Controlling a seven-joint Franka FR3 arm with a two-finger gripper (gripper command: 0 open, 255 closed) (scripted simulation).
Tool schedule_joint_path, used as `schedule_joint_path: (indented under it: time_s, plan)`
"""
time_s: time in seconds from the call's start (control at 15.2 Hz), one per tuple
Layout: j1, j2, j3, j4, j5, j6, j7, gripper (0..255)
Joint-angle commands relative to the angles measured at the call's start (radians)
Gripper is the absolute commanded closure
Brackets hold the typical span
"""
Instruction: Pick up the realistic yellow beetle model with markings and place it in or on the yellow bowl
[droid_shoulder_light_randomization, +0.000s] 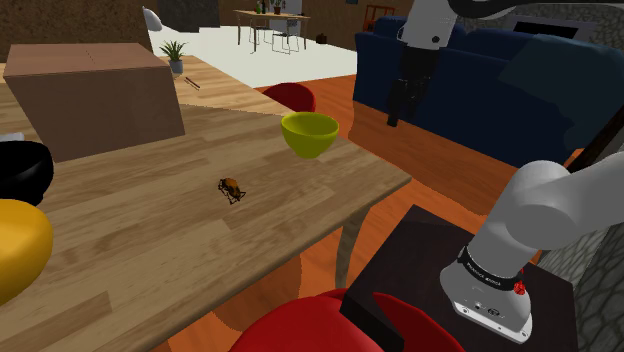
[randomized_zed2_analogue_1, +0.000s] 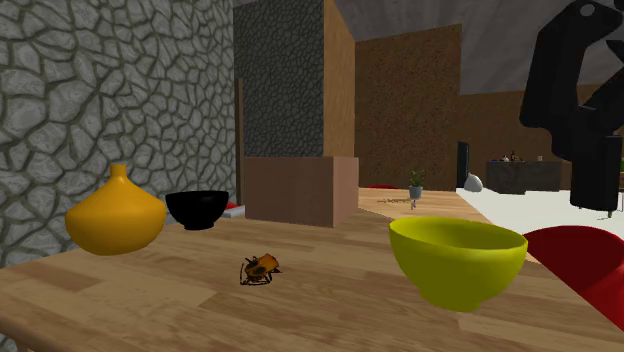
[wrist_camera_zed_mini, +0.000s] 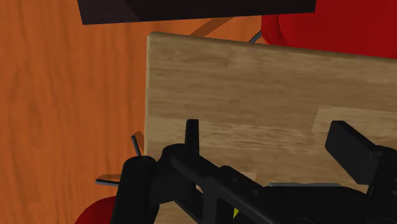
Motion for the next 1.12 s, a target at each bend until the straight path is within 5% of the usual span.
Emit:
schedule_joint_path:
  time_s: [0.0,0.59,1.06]
  plan:
    - [0.000,0.000,0.000,0.000,0.000,0.000,0.000,0]
    - [0.048,0.179,0.156,0.017,0.101,0.223,0.186,0]
    - [0.063,0.376,0.275,0.106,0.117,0.384,0.335,0]
